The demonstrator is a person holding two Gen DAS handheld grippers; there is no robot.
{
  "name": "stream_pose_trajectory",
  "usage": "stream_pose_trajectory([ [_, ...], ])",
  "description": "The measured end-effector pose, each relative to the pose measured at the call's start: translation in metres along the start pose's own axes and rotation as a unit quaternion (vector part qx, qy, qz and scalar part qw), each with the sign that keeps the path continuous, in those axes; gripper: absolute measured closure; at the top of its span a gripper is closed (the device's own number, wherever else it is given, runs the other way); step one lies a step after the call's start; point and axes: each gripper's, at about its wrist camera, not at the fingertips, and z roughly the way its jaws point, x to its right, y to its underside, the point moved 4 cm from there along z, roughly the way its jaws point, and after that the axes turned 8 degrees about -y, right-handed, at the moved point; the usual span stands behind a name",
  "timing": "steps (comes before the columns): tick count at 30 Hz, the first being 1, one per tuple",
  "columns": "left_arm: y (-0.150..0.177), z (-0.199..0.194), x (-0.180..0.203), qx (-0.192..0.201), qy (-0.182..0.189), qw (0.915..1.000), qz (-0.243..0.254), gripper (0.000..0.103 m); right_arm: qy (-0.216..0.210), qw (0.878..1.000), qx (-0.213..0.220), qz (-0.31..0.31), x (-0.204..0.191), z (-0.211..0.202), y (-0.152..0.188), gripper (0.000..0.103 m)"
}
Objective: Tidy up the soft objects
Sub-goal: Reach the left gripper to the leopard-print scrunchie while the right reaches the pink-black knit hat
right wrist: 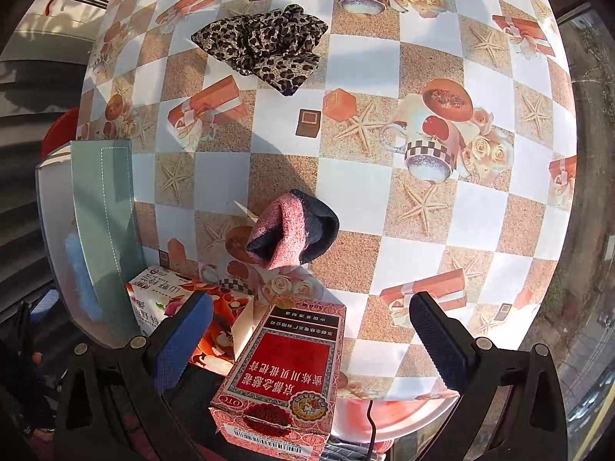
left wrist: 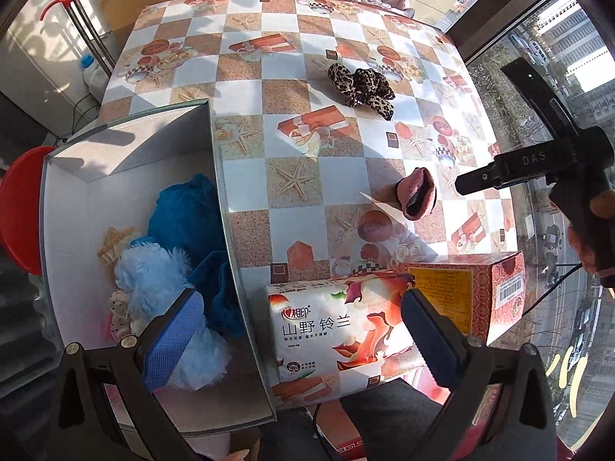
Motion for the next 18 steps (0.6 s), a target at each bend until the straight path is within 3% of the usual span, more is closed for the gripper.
stream_pose_trajectory([
  [8, -0.048, 0.016, 0.025, -0.014, -0.039, 0.9991, -0.004, 0.0, -0.003, 0.991, -0.093, -0.091, -0.011, 0.076, -0.037, 0.0],
  [11, -0.08, 0.026, 0.042, -0.011, -0.05, 0.9986, 0.008, 0.0, 0.021, 0.99, -0.095, -0.106, -0.001, 0.089, -0.035, 0.0],
  [13, -0.103, 0.037, 0.054, -0.009, -0.058, 0.9981, 0.018, 0.0, 0.012, 0.992, -0.081, -0.094, 0.01, 0.089, -0.03, 0.0],
  [15, -0.13, 0.053, 0.066, -0.008, -0.062, 0.9977, 0.026, 0.0, -0.003, 0.995, -0.063, -0.082, 0.022, 0.086, -0.021, 0.012],
  [18, -0.165, 0.08, 0.085, -0.015, -0.063, 0.9976, 0.027, 0.0, 0.002, 0.996, -0.031, -0.088, 0.035, 0.076, -0.008, 0.047],
])
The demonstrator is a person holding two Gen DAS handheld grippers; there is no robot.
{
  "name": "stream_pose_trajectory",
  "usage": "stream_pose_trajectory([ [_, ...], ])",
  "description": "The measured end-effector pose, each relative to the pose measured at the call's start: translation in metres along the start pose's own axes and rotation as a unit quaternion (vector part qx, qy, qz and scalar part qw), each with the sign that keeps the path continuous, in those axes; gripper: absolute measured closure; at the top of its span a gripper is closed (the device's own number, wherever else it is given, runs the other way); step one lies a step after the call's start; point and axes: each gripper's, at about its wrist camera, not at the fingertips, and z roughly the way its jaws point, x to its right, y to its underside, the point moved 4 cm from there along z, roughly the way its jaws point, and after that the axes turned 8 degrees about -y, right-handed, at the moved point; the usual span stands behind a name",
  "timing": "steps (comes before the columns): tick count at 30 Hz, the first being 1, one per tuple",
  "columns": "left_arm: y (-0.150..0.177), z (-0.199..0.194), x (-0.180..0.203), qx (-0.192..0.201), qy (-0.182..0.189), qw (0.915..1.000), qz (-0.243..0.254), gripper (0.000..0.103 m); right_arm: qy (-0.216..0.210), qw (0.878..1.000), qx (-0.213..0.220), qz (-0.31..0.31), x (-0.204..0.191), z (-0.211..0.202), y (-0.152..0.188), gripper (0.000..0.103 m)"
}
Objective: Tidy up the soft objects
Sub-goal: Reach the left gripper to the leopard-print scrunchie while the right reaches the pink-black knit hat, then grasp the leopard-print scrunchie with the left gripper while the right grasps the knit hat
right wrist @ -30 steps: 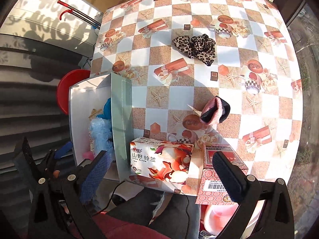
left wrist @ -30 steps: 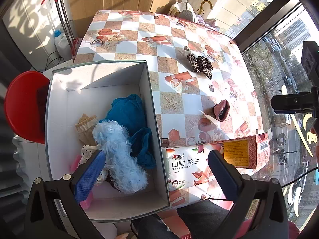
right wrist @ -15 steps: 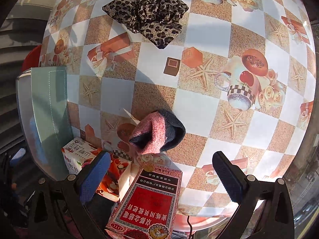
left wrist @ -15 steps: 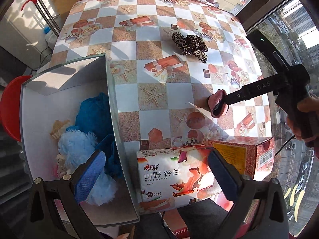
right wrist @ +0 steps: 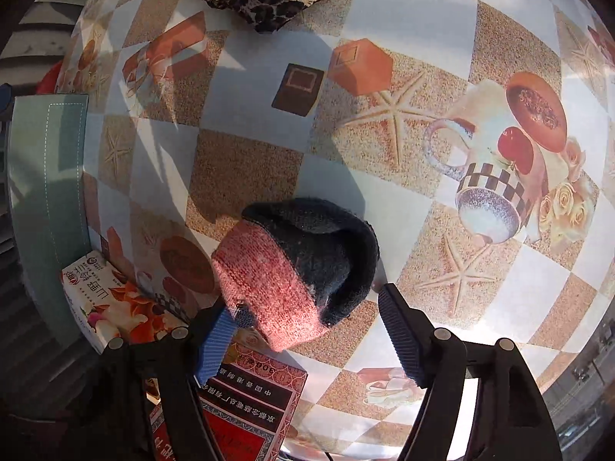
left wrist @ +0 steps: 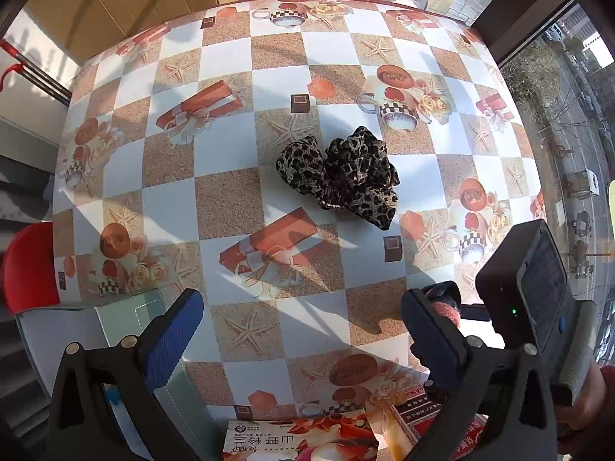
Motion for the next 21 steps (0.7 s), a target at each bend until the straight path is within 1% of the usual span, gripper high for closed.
stream_pose_trajectory([
  [1, -0.012, 0.009, 0.007, -0.002, 0.001, 1.0, -0.002, 0.0, -0.006, 1.0, 0.006, 0.004, 0.004, -0.002, 0.004, 0.065],
  [2, -0.023, 0.017, 0.013, -0.004, 0.0, 1.0, -0.002, 0.0, -0.02, 1.0, 0.012, 0.015, 0.009, -0.003, 0.008, 0.068],
  [5, -0.051, 0.04, 0.028, -0.008, -0.01, 0.9999, -0.003, 0.0, -0.057, 0.995, 0.044, 0.062, 0.029, -0.012, 0.023, 0.068],
  [8, -0.071, 0.058, 0.038, -0.002, -0.023, 0.9997, 0.003, 0.0, -0.096, 0.987, 0.077, 0.103, 0.046, -0.024, 0.041, 0.068],
  [9, -0.076, 0.064, 0.04, -0.006, -0.028, 0.9996, 0.003, 0.0, -0.102, 0.984, 0.09, 0.113, 0.051, -0.029, 0.045, 0.068],
  [11, -0.079, 0.08, 0.044, -0.027, -0.028, 0.9992, 0.003, 0.0, -0.109, 0.979, 0.114, 0.125, 0.058, -0.039, 0.054, 0.068],
  [12, -0.08, 0.086, 0.045, -0.037, -0.024, 0.999, 0.0, 0.004, -0.11, 0.978, 0.124, 0.13, 0.06, -0.043, 0.057, 0.068],
  [13, -0.078, 0.091, 0.045, -0.044, -0.021, 0.9988, -0.003, 0.011, -0.11, 0.976, 0.133, 0.134, 0.065, -0.05, 0.054, 0.068],
  [14, -0.077, 0.095, 0.045, -0.05, -0.023, 0.9984, -0.006, 0.013, -0.113, 0.974, 0.138, 0.137, 0.068, -0.052, 0.046, 0.068],
  [16, -0.074, 0.1, 0.043, -0.059, -0.027, 0.9978, -0.011, 0.017, -0.121, 0.973, 0.14, 0.139, 0.068, -0.055, 0.045, 0.066],
  [17, -0.072, 0.101, 0.044, -0.06, -0.02, 0.998, -0.01, 0.02, -0.119, 0.972, 0.143, 0.142, 0.07, -0.057, 0.045, 0.049],
  [18, -0.072, 0.101, 0.046, -0.059, -0.011, 0.9982, -0.007, 0.026, -0.113, 0.972, 0.147, 0.142, 0.071, -0.063, 0.043, 0.035],
  [19, -0.072, 0.099, 0.047, -0.055, -0.011, 0.9985, -0.001, 0.03, -0.107, 0.972, 0.156, 0.141, 0.071, -0.068, 0.043, 0.013],
  [20, -0.071, 0.099, 0.049, -0.052, -0.01, 0.9985, 0.008, 0.032, -0.102, 0.97, 0.175, 0.137, 0.068, -0.074, 0.042, 0.01],
  [21, -0.071, 0.098, 0.051, -0.049, -0.013, 0.9986, 0.015, 0.033, -0.102, 0.968, 0.188, 0.129, 0.063, -0.078, 0.039, 0.01],
])
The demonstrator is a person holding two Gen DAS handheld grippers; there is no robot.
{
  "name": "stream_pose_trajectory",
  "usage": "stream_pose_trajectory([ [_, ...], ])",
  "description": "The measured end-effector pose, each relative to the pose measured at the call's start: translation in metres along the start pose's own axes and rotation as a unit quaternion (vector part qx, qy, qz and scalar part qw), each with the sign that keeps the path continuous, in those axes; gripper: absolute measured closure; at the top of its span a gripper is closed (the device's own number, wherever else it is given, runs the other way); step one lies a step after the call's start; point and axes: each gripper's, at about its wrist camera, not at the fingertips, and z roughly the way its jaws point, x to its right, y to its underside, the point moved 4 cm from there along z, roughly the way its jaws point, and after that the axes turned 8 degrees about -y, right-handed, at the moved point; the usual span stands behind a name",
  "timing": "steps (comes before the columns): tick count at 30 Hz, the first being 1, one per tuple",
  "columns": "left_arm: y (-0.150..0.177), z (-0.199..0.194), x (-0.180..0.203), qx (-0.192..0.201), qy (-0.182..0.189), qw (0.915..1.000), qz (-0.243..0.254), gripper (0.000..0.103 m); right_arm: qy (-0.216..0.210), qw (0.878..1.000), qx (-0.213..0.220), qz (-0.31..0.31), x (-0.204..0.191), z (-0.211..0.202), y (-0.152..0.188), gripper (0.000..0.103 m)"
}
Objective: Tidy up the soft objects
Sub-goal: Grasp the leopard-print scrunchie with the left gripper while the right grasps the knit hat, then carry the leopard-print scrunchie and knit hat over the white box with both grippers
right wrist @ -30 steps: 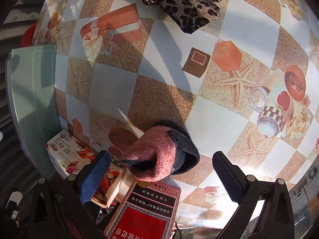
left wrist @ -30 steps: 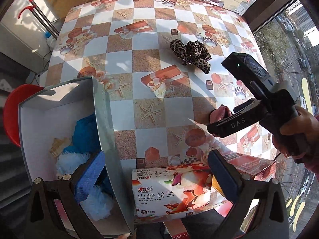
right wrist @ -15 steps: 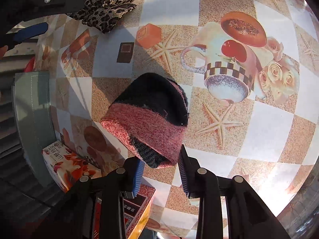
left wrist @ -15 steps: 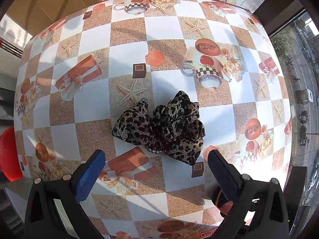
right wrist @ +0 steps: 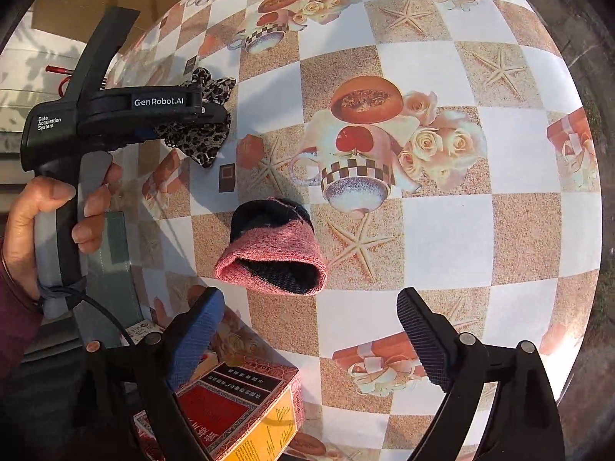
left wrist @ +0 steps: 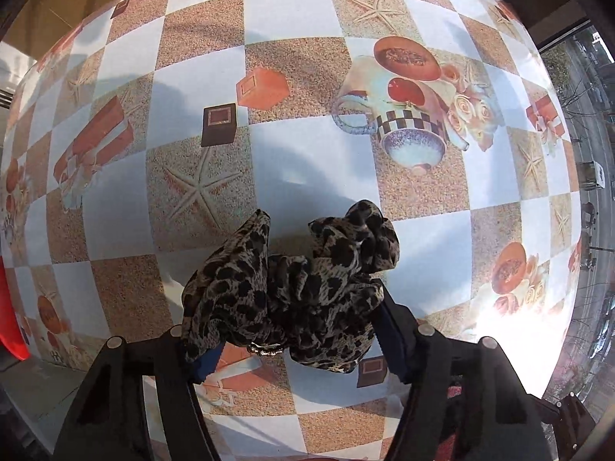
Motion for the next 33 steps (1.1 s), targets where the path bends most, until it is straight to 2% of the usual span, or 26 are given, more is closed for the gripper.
stream_pose_trajectory([
  [3, 0.0, -0.001, 0.001, 0.007, -0.007, 0.9999, 0.002, 0.034, 0.002, 1.0, -0.008, -0.029, -0.016, 0.008, -0.012, 0.01],
  [7, 0.002, 0.001, 0.0, 0.008, -0.007, 0.9999, -0.005, 0.034, 0.053, 0.995, -0.038, -0.075, -0.03, 0.049, -0.024, 0.011],
  [9, 0.002, 0.001, -0.001, 0.009, -0.007, 0.9999, -0.003, 0.034, 0.08, 0.992, -0.053, -0.081, -0.031, 0.065, -0.025, 0.031],
  [10, 0.003, 0.001, 0.0, 0.011, -0.007, 0.9999, -0.002, 0.036, 0.076, 0.992, -0.065, -0.076, -0.031, 0.071, -0.025, 0.045],
  [11, 0.005, -0.001, 0.001, 0.014, -0.005, 0.9999, 0.001, 0.039, 0.086, 0.991, -0.056, -0.08, -0.035, 0.07, -0.026, 0.057],
  [13, 0.008, -0.004, 0.005, 0.018, -0.001, 0.9998, 0.01, 0.062, 0.079, 0.992, -0.061, -0.079, -0.039, 0.067, -0.025, 0.066],
  [16, 0.016, -0.018, 0.004, 0.033, 0.001, 0.9993, 0.015, 0.066, 0.064, 0.995, -0.046, -0.065, -0.04, 0.054, -0.023, 0.066],
  [20, 0.037, -0.046, -0.002, 0.063, 0.015, 0.9975, 0.029, 0.066, 0.045, 0.998, -0.012, -0.032, -0.029, 0.021, -0.018, 0.066],
  [28, 0.107, -0.104, -0.012, 0.111, 0.03, 0.9911, 0.068, 0.066, 0.04, 0.997, 0.048, 0.038, -0.011, -0.037, 0.014, 0.066],
  [33, 0.157, -0.131, -0.018, 0.136, 0.03, 0.9861, 0.089, 0.066, 0.04, 0.994, 0.086, 0.055, -0.028, -0.067, 0.038, 0.066],
])
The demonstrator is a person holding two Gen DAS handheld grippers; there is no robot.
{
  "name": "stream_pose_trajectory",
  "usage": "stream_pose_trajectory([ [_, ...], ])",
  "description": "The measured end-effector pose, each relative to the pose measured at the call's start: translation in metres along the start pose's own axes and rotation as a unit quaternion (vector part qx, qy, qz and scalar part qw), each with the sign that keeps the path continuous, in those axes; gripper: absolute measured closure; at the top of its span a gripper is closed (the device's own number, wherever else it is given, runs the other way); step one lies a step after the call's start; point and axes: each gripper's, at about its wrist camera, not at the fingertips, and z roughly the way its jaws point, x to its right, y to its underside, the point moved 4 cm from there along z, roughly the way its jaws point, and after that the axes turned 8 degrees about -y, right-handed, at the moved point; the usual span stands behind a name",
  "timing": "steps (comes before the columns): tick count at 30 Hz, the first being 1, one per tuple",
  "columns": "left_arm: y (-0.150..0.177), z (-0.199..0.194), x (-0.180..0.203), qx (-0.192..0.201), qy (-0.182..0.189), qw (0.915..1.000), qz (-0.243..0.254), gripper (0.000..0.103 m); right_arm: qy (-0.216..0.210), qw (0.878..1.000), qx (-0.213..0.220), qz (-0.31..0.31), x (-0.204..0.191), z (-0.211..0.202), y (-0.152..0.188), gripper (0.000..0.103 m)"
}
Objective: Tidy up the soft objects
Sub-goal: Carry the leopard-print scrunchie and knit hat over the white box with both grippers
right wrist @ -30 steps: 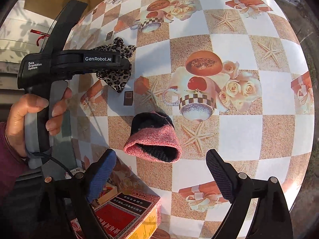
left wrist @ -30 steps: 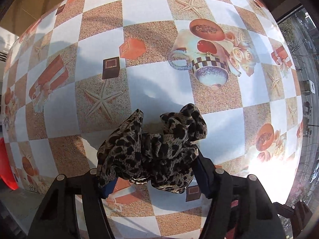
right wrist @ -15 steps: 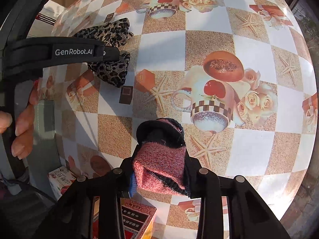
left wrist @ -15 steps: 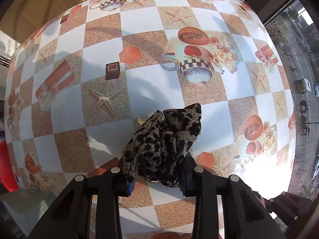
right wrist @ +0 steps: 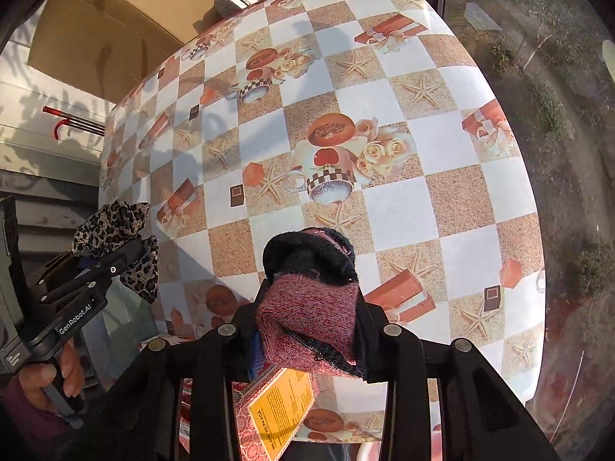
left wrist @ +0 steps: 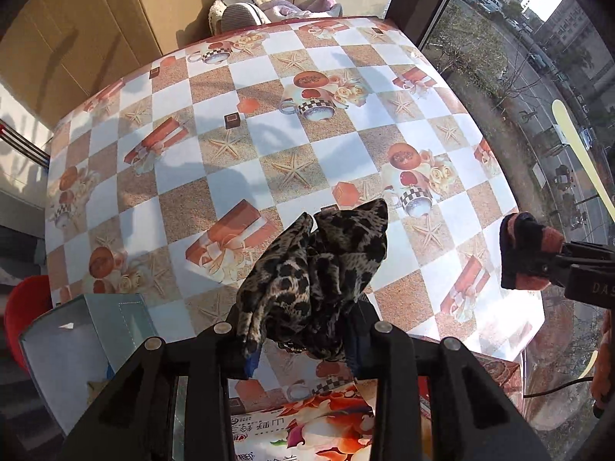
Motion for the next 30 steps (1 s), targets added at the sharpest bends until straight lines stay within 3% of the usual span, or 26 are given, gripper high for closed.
stream_pose_trajectory([
  [4, 0.032, -0.03, -0.011, 0.013, 0.001, 0.9999, 0.005, 0.066, -0.003, 1.0, 0.023, -0.011, -0.027, -0.02, 0.017, 0.066],
  [10, 0.08, -0.064, -0.038, 0.028, -0.012, 0.9995, -0.005, 0.066, -0.021, 0.998, 0.032, -0.056, -0.098, -0.026, 0.043, 0.066],
  [20, 0.155, -0.091, -0.106, 0.03, -0.048, 0.9962, -0.066, 0.066, -0.044, 0.986, -0.036, -0.155, -0.213, 0.024, 0.1, 0.066],
  [30, 0.203, -0.095, -0.143, 0.026, -0.071, 0.9903, -0.116, 0.066, -0.042, 0.967, -0.076, -0.239, -0.284, 0.056, 0.135, 0.066],
])
